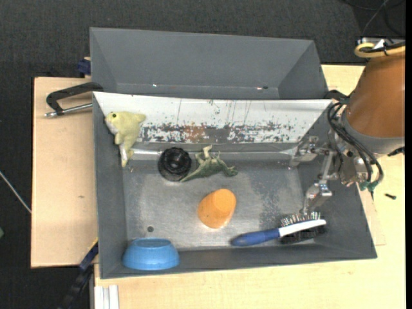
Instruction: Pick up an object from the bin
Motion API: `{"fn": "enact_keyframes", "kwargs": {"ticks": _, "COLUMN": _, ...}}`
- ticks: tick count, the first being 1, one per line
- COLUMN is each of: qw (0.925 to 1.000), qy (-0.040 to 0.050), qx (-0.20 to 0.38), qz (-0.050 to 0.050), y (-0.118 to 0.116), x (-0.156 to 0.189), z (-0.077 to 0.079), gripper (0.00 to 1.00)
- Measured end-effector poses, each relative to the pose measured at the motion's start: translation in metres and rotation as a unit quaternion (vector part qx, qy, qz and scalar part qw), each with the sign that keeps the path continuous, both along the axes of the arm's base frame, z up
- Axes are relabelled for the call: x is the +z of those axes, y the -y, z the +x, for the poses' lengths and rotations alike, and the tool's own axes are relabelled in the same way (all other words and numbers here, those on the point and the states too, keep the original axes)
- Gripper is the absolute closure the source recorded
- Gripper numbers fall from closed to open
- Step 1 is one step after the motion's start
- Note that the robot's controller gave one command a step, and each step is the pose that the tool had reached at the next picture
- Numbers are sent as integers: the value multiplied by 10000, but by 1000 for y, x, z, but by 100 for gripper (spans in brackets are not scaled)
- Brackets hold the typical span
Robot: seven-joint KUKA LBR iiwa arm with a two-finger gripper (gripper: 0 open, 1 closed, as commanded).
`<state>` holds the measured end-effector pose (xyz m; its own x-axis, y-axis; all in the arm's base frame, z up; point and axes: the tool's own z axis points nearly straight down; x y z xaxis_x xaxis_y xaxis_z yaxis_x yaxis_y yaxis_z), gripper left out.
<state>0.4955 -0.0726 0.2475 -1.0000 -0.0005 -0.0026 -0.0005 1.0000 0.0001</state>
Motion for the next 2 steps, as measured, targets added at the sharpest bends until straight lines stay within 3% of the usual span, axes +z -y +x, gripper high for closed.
{"fn": "enact_keyframes", "kwargs": {"ticks": 1, "qw": 9970, "qy": -44, "qx": 767, "qz": 14, "y": -50, "x": -135, "z": 17, "gripper": 0}}
{"fn": "enact_keyframes", "kwargs": {"ticks": 2, "qw": 9992, "qy": 34, "qx": 389, "qz": 30, "y": -143, "x": -92, "z": 16, "gripper": 0}}
